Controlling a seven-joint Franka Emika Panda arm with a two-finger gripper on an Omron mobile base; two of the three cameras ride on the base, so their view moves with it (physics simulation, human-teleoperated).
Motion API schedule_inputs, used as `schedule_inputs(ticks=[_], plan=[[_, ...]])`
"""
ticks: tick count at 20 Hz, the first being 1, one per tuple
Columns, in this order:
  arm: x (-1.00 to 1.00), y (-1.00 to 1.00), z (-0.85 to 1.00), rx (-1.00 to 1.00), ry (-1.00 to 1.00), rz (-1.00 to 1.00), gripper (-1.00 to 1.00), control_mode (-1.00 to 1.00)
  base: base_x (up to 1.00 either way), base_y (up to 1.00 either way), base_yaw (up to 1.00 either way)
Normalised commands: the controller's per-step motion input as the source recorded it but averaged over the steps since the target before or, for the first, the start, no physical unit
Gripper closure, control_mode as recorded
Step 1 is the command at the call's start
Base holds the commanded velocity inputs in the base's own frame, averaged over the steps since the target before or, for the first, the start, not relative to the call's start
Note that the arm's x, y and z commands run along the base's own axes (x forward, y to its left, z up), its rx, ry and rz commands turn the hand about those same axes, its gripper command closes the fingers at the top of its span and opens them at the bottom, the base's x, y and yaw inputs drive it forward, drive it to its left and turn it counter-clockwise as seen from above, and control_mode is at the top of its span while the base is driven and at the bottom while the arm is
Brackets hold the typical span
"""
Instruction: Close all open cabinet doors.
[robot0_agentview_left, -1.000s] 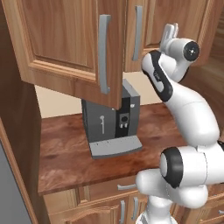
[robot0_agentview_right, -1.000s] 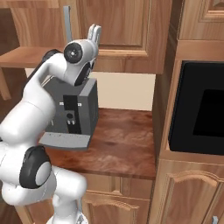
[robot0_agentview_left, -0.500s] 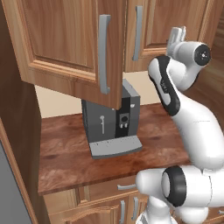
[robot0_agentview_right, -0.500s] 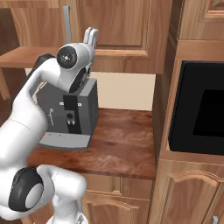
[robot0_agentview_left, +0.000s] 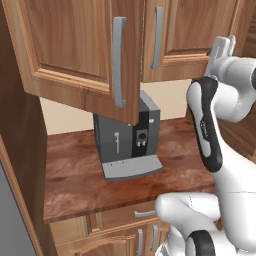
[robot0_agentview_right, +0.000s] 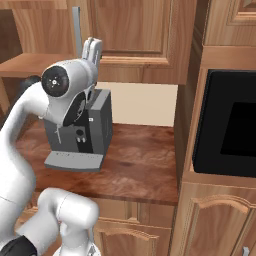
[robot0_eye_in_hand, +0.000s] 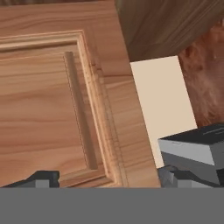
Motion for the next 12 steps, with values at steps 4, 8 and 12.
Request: schedule_inputs(ticks=[4,8,12], plan=[[-1.0,0.0,0.28,0.0,0.1,0.0,-1.0,-1.0,0.0,0.0,0.0],[-1.0,0.01,0.26,0.0,0.18,0.0,-1.0,-1.0,0.0,0.0,0.0],[-1.0,0.15,0.11,0.0,0.12,0.0,-1.0,-1.0,0.0,0.0,0.0]])
